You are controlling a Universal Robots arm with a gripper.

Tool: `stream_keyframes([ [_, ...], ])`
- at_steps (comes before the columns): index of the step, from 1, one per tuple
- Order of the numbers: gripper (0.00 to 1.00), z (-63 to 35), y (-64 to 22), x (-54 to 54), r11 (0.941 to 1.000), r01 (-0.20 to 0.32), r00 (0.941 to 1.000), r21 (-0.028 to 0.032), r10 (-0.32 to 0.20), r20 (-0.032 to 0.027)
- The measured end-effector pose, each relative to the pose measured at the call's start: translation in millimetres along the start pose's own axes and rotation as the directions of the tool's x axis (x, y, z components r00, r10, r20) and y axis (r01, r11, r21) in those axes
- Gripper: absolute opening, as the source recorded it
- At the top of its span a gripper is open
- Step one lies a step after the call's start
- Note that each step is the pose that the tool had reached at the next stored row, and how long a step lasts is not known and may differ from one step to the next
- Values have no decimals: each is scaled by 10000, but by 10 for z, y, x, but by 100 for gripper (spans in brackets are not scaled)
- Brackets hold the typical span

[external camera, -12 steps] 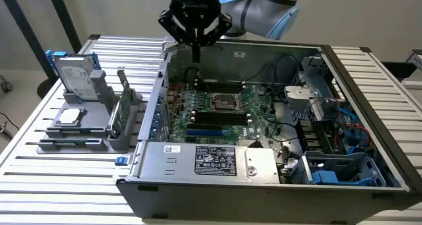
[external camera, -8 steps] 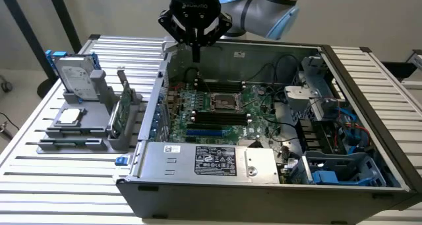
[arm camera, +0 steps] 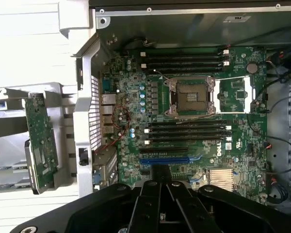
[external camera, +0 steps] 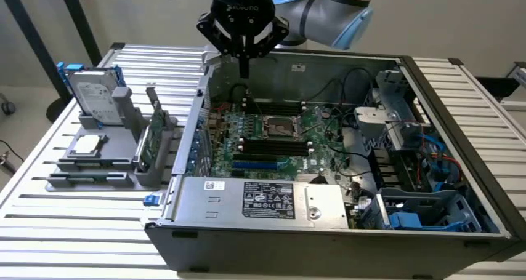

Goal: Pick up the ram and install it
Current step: 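Reach for the ram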

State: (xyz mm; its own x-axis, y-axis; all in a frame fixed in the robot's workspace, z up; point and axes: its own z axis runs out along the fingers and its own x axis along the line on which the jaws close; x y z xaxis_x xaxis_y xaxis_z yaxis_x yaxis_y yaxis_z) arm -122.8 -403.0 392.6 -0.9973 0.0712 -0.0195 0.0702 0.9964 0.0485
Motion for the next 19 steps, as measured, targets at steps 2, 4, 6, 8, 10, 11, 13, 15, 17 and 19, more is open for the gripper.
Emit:
stream_keyframes([
  [2, 11, -3, -66, 45, 10000, 0, 10000, -2, 0, 2],
  [4, 11, -6, -124, 108, 10000, 1, 10000, -3, -1, 1],
  [6, 11, -8, -162, 194, 10000, 1, 10000, -3, -1, 2],
  [8, 11, -9, -182, 283, 10000, 0, 10000, -3, 0, 2],
  [10, 11, -7, -194, 374, 10000, 1, 10000, -3, -1, 2],
  [11, 11, -6, -199, 419, 10000, 0, 10000, -3, 0, 1],
  [13, 11, -2, -208, 512, 10000, 1, 10000, -2, -1, 1],
  [15, 11, 5, -215, 602, 10000, 1, 10000, 1, -1, 2],
  [17, 11, 13, -222, 692, 10000, 1, 10000, 4, -1, 3],
  [19, 11, 20, -229, 785, 10000, 1, 10000, 11, -1, 2],
])
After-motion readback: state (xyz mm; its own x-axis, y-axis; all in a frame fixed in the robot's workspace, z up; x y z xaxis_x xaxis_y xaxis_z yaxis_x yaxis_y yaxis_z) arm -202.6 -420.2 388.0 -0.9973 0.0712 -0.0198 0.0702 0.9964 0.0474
